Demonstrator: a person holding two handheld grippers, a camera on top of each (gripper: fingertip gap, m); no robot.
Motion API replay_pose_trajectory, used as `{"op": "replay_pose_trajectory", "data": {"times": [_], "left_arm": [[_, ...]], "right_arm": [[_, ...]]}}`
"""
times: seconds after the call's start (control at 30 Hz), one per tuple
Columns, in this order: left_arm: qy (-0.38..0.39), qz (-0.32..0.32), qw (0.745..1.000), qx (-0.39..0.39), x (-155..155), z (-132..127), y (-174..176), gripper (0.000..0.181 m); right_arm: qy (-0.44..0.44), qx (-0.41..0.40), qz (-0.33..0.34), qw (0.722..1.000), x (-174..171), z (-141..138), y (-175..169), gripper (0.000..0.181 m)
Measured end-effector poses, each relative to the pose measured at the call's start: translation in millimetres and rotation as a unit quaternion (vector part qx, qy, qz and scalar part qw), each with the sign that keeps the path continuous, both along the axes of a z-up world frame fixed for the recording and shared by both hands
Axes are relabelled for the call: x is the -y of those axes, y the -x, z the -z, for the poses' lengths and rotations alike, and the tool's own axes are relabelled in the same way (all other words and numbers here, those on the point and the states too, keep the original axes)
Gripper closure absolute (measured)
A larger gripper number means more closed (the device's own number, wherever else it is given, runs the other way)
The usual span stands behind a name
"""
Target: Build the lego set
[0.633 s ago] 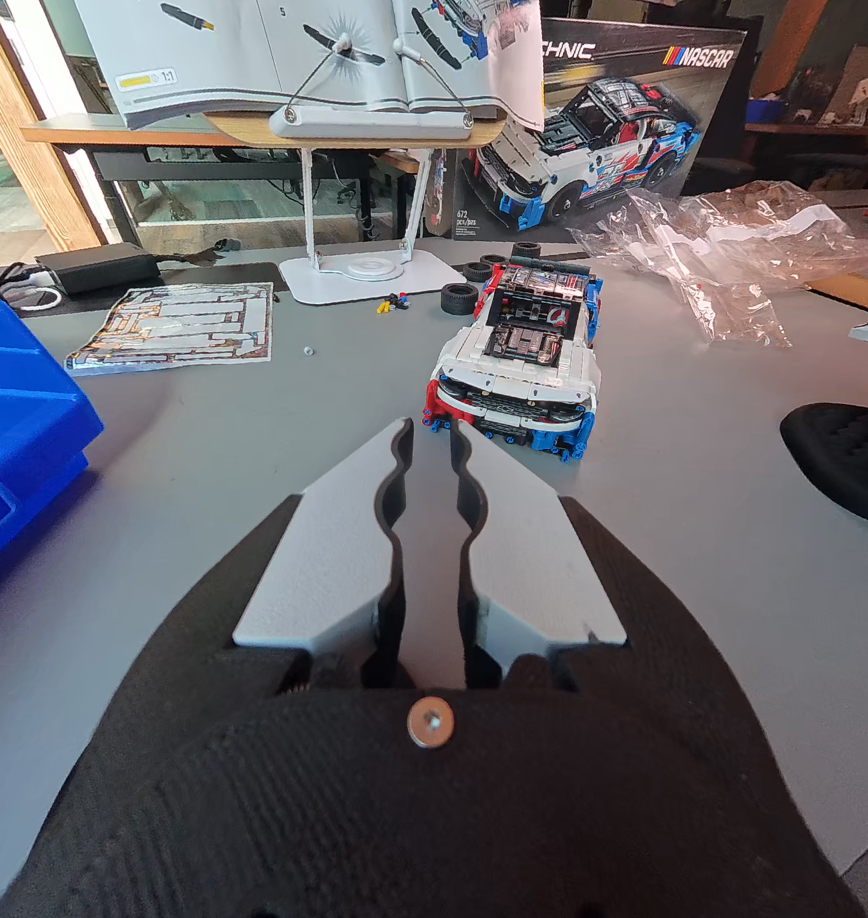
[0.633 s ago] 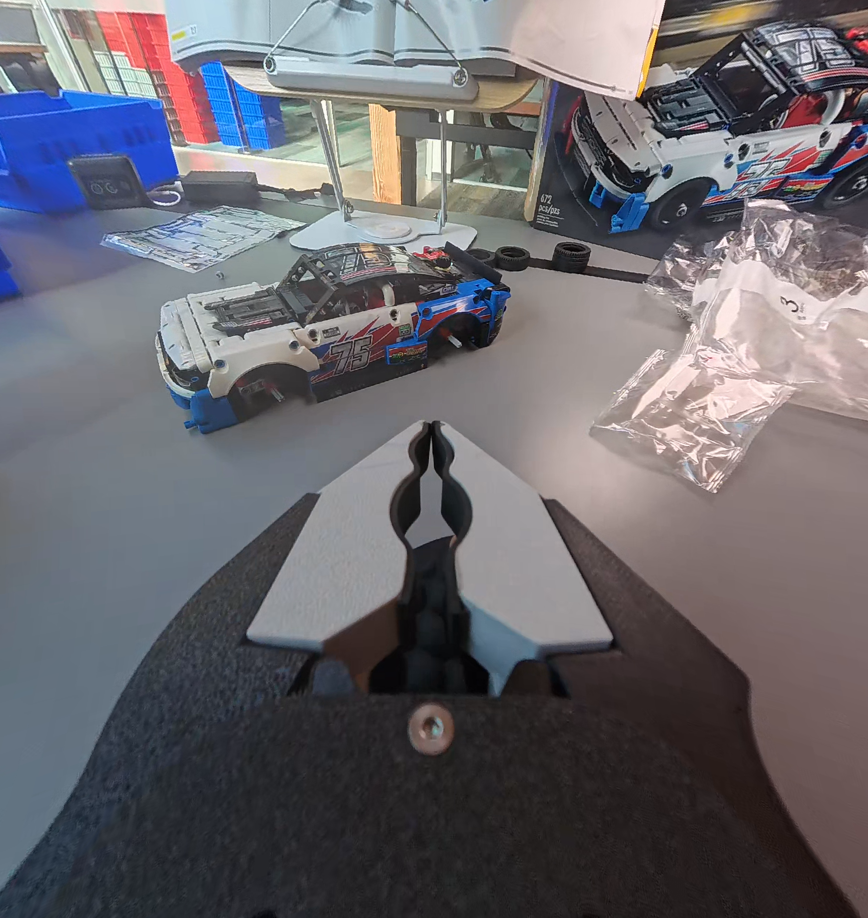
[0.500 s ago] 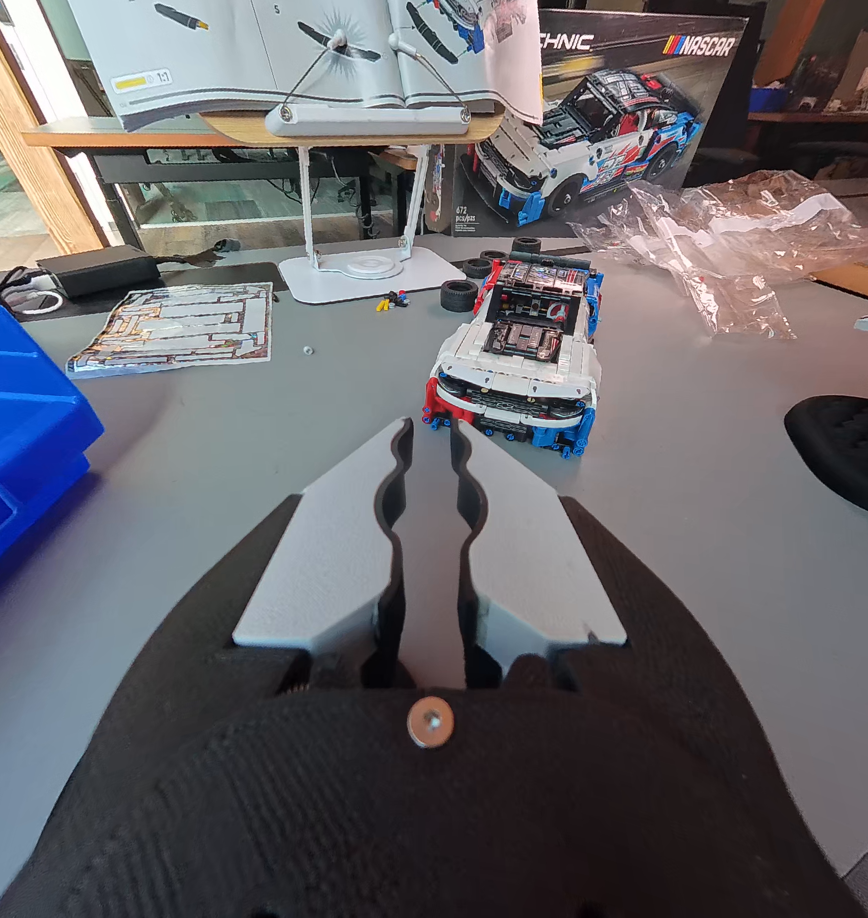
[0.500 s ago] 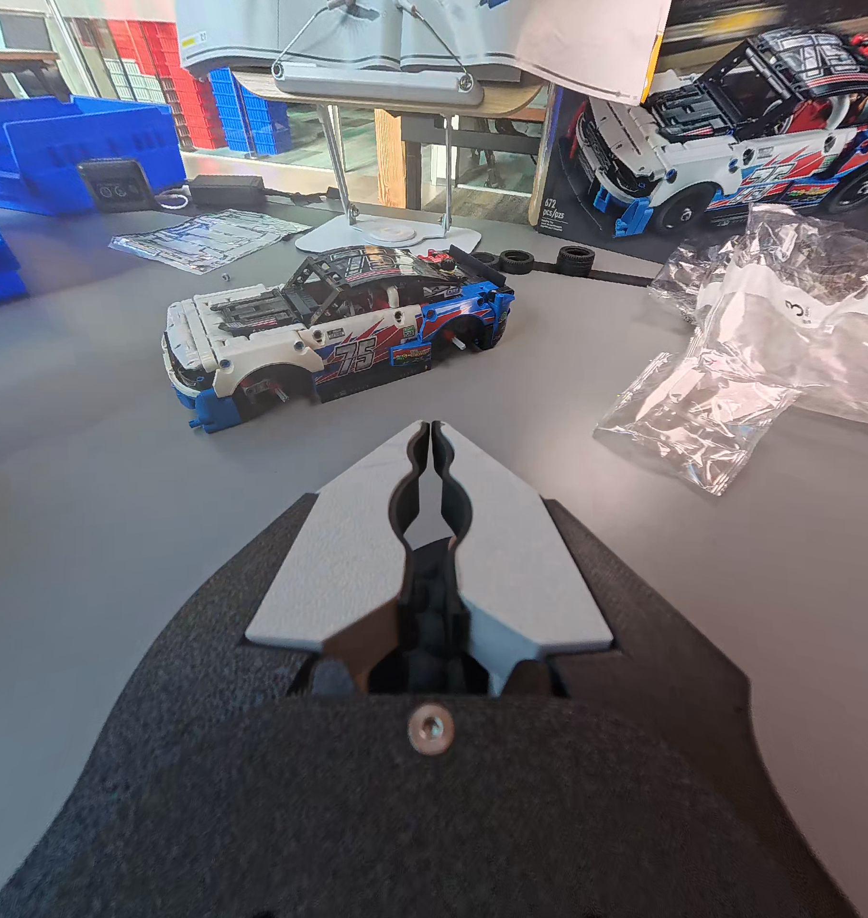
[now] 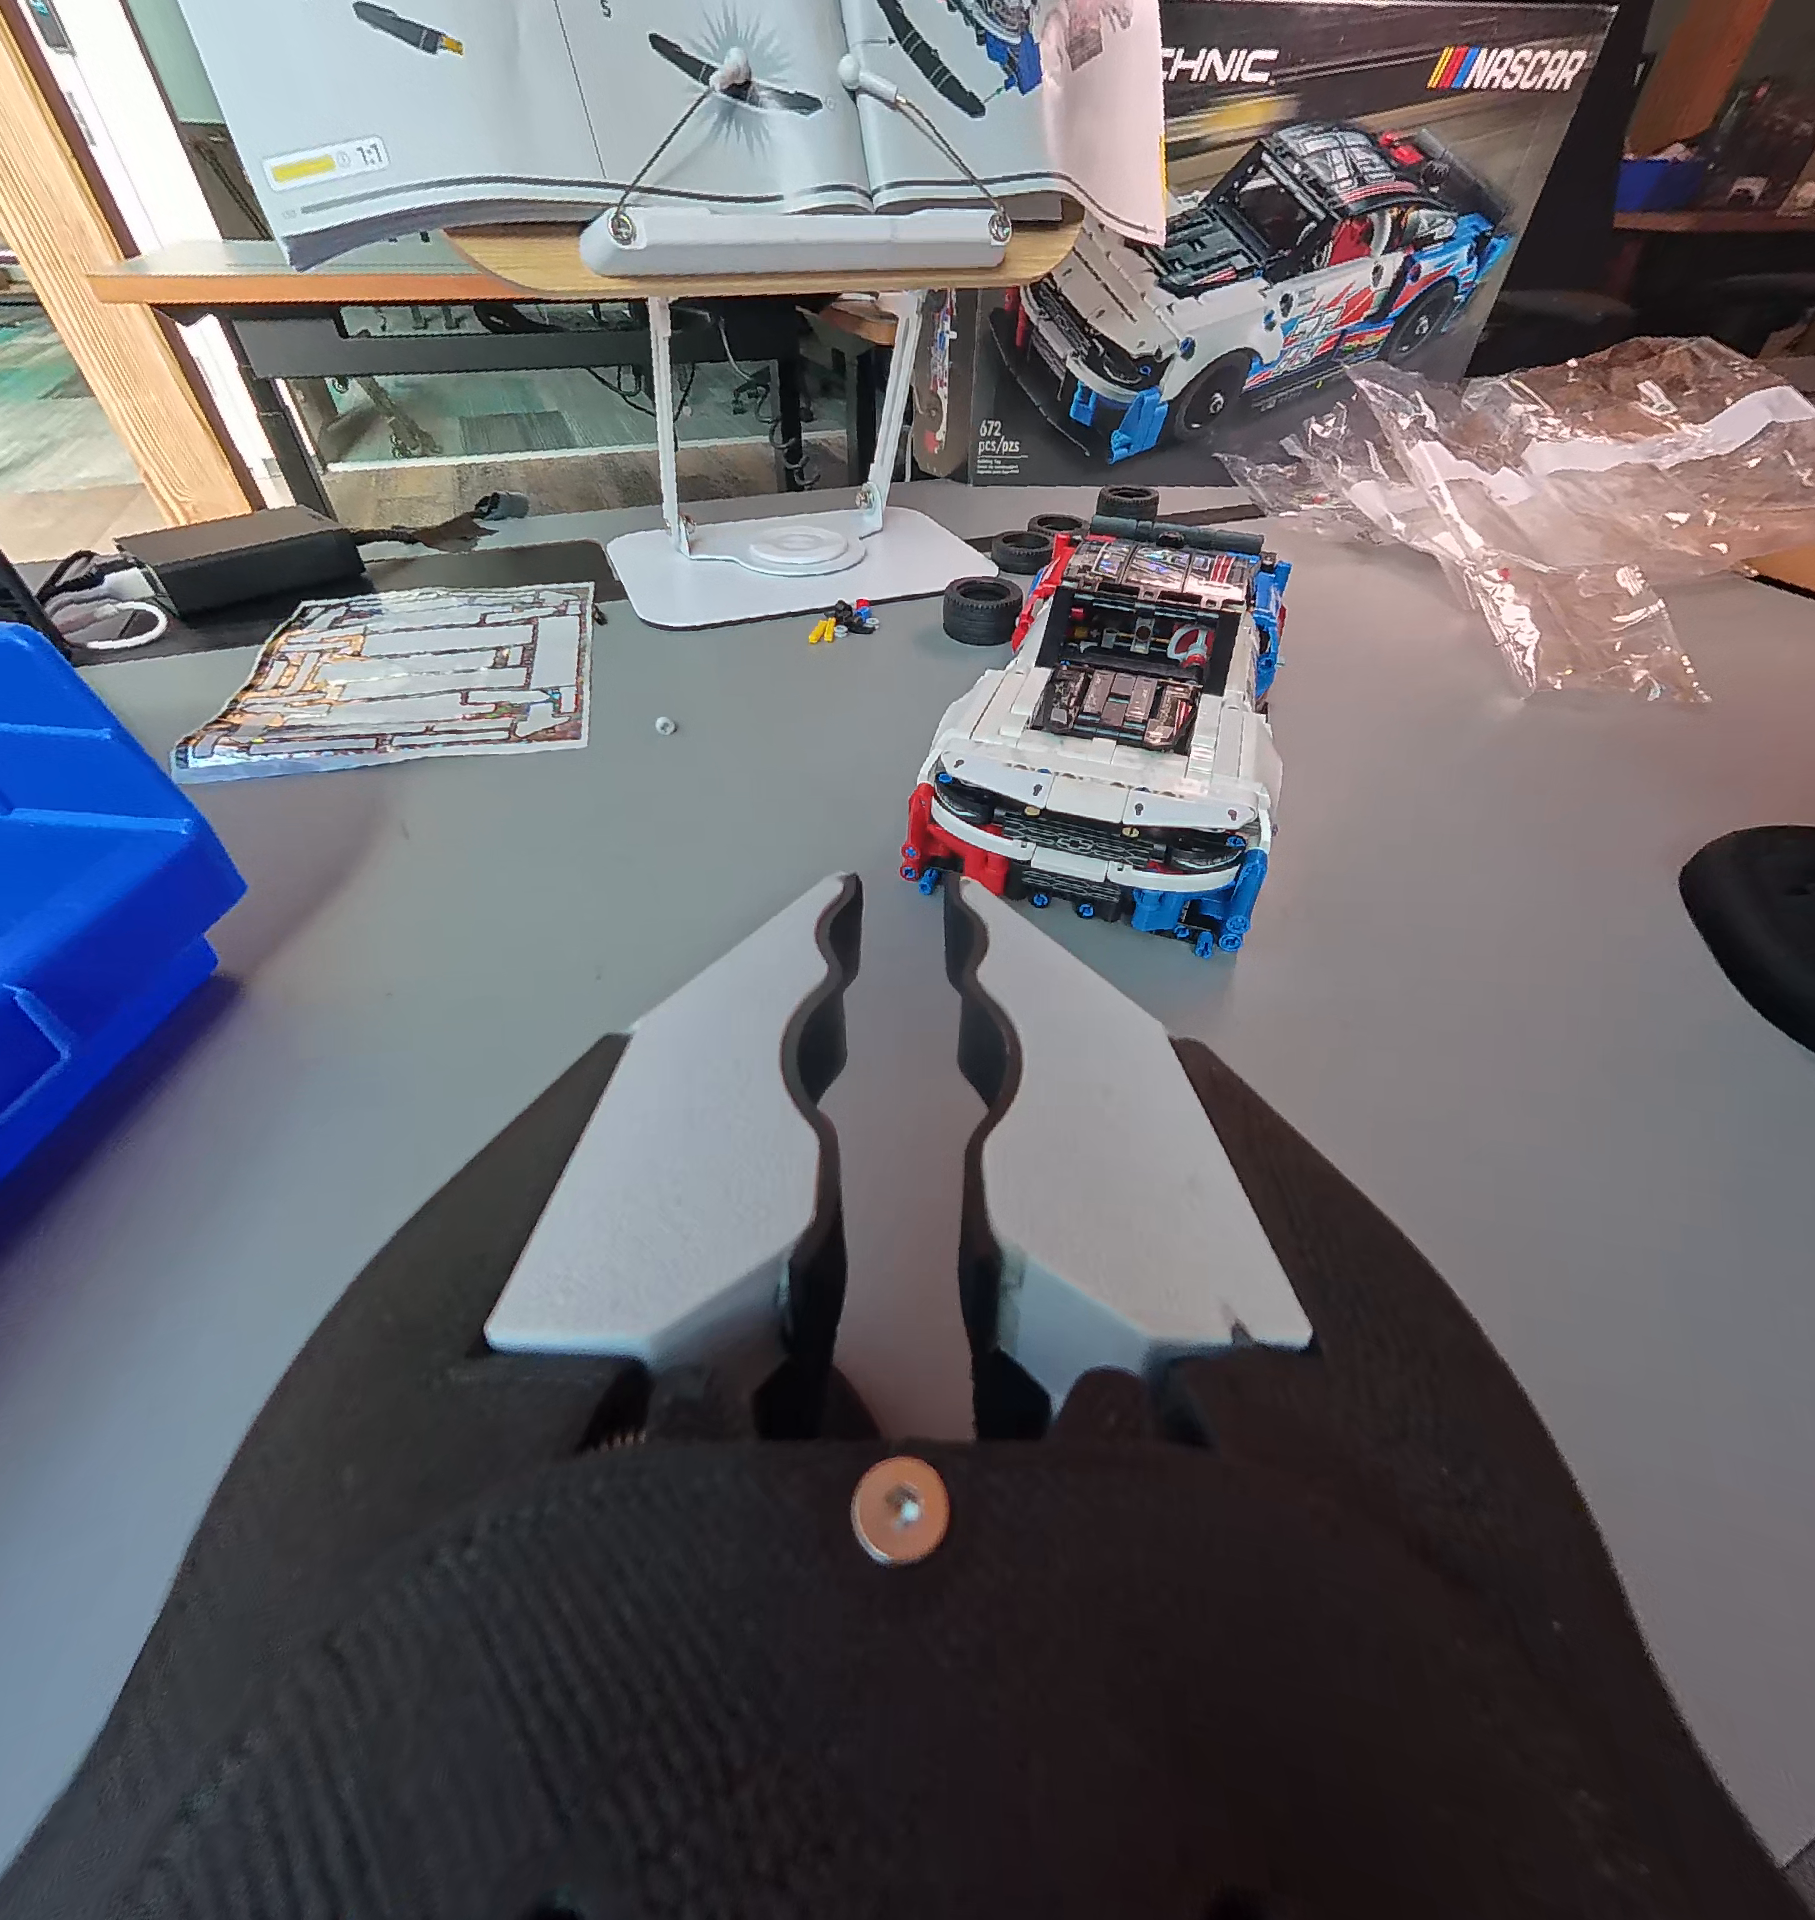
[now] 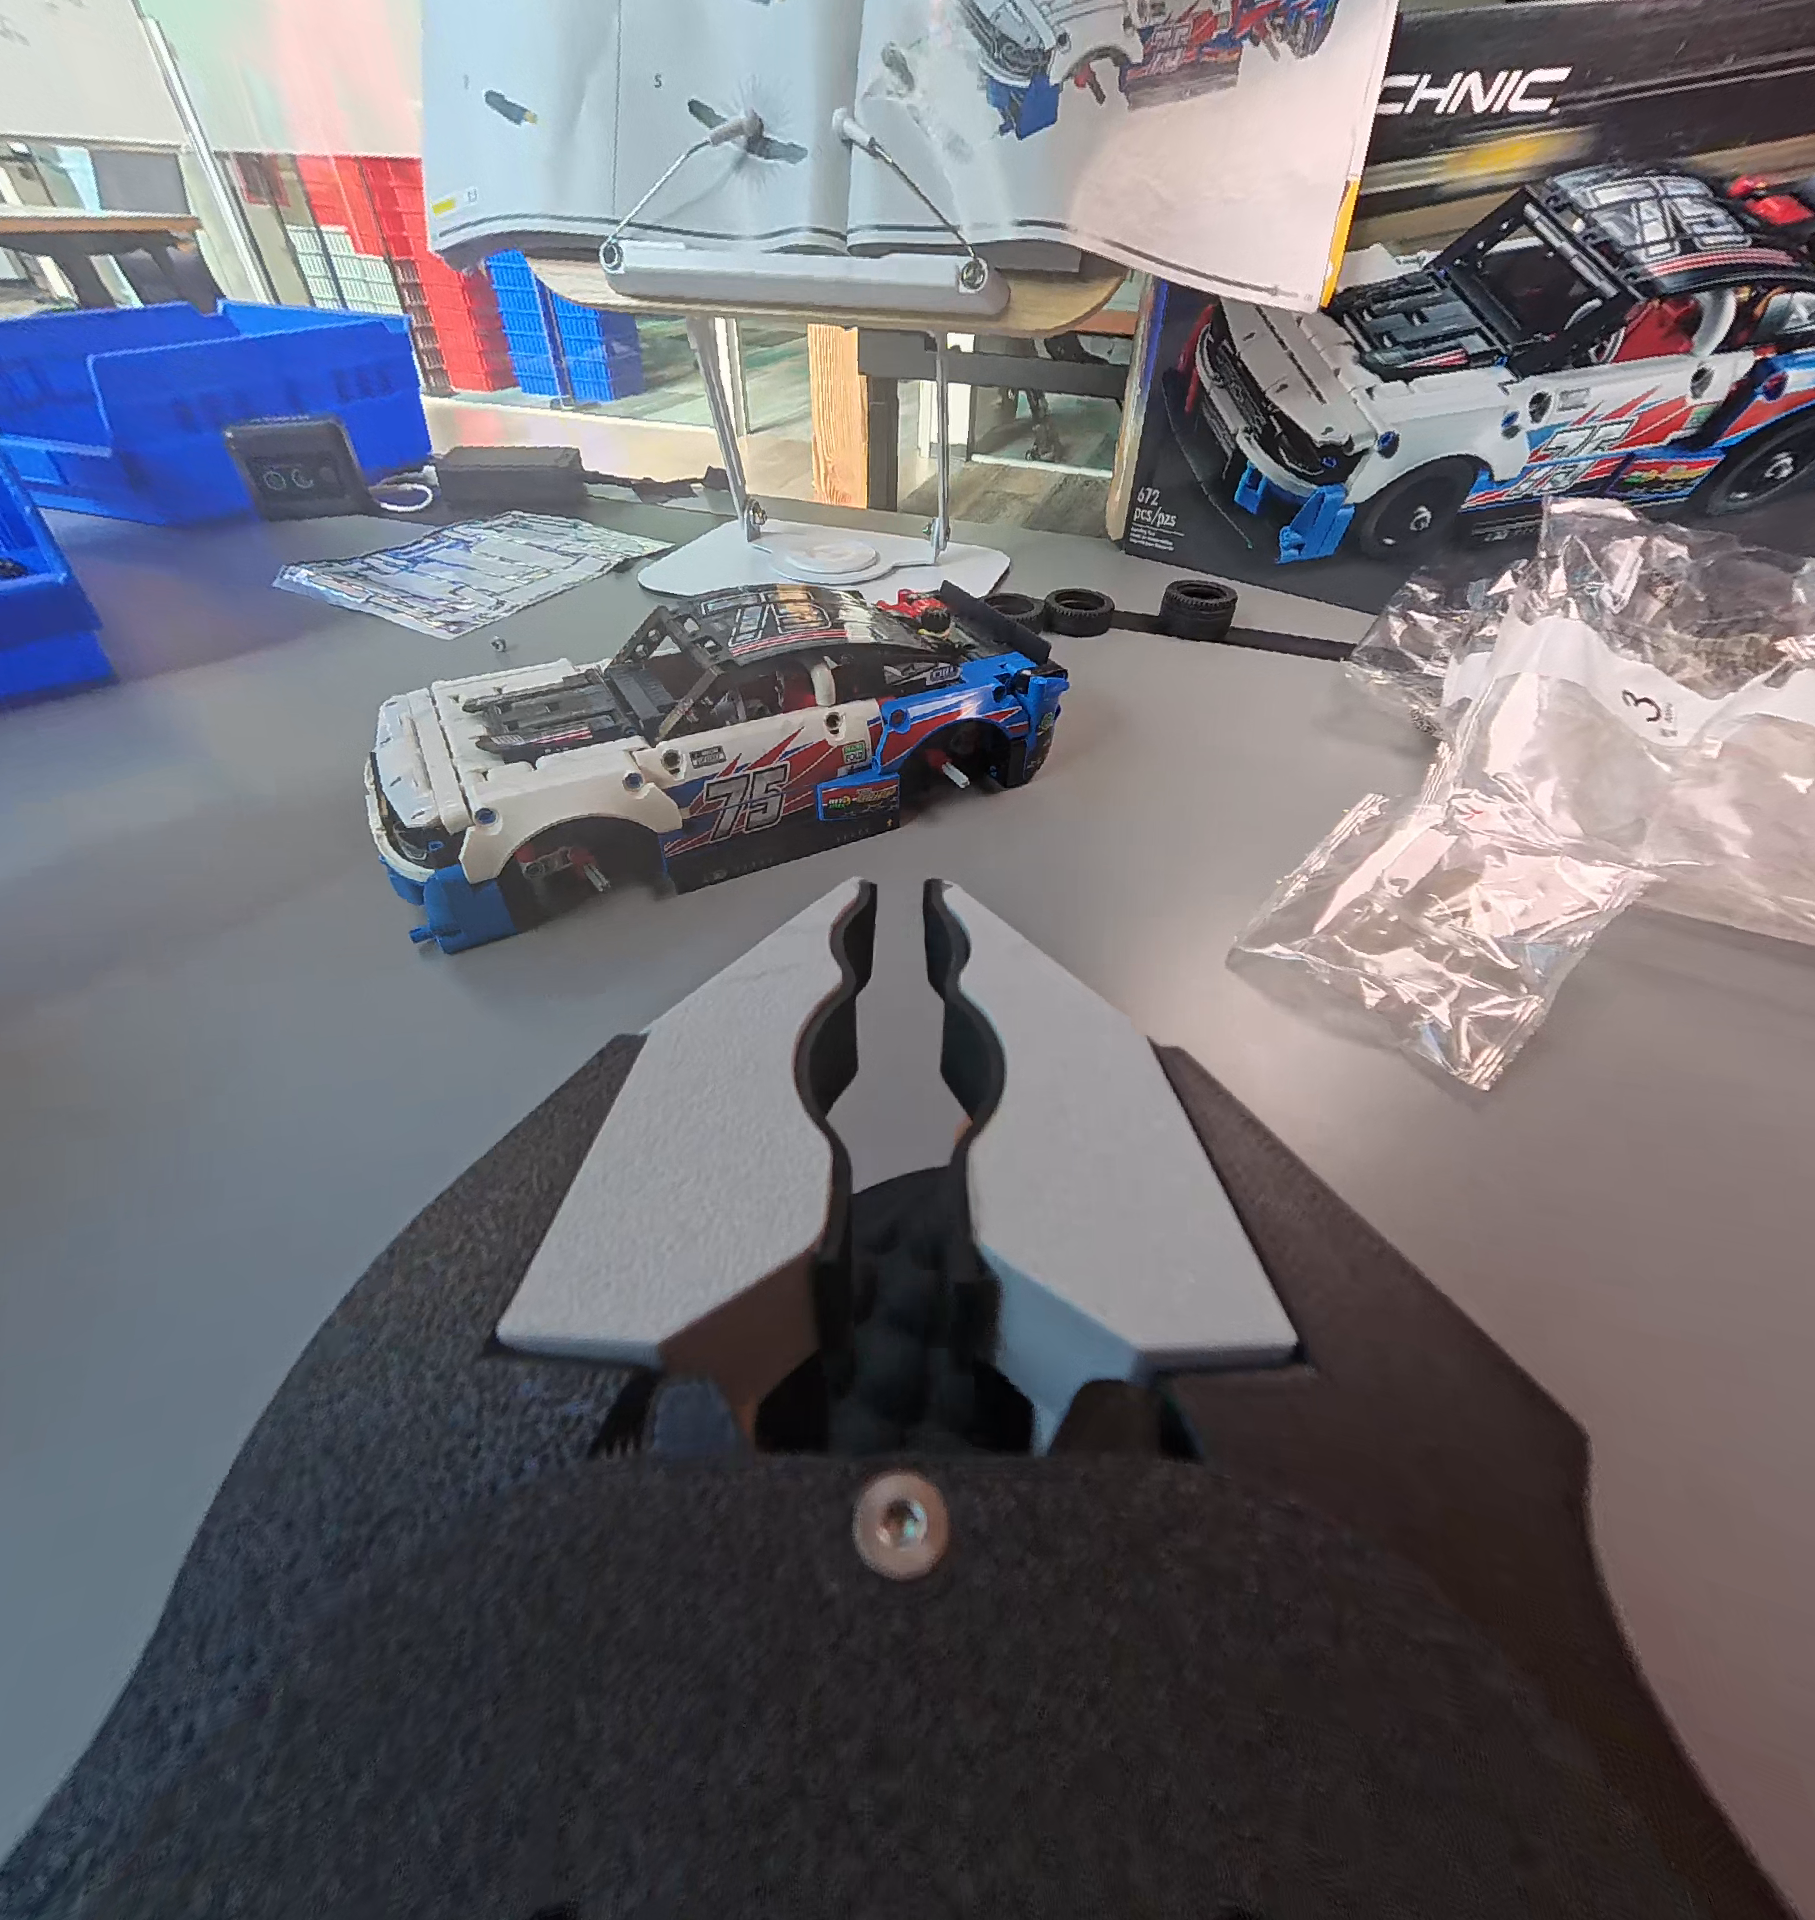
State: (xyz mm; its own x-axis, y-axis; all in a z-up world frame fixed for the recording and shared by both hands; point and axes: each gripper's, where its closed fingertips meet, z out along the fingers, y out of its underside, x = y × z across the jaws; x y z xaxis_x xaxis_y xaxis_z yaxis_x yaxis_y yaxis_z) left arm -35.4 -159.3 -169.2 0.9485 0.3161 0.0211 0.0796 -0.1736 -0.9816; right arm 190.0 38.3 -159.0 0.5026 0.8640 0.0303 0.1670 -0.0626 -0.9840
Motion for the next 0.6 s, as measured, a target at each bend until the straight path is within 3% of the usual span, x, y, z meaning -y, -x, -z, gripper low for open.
{"op": "replay_pose_trajectory", "data": {"times": [0.03, 0.23, 0.37, 0.5, 0.6], "left_arm": [[0.001, 0.002, 1.0, 0.002, 0, 0, 0, 0.167], [0.0, 0.037, 0.999, 0.009, -20, -19, 6, 0.162], [0.004, 0.085, 0.996, -0.016, -47, -56, 9, 0.16], [-0.006, 0.107, 0.994, -0.01, -85, -86, 36, 0.16], [-0.013, 0.118, 0.992, 0.054, -114, -88, 64, 0.158]], "right_arm": [[-0.009, 0.005, -0.002, 1.0, -2, -2, 1, 0.173], [-0.058, 0.01, -0.049, 0.997, -11, -25, 25, 0.164], [-0.094, 0.017, -0.086, 0.992, -11, -45, 46, 0.158], [-0.101, 0.005, -0.131, 0.986, -8, -62, 71, 0.153], [-0.108, 0.011, -0.16, 0.981, -7, -69, 92, 0.151]]}}
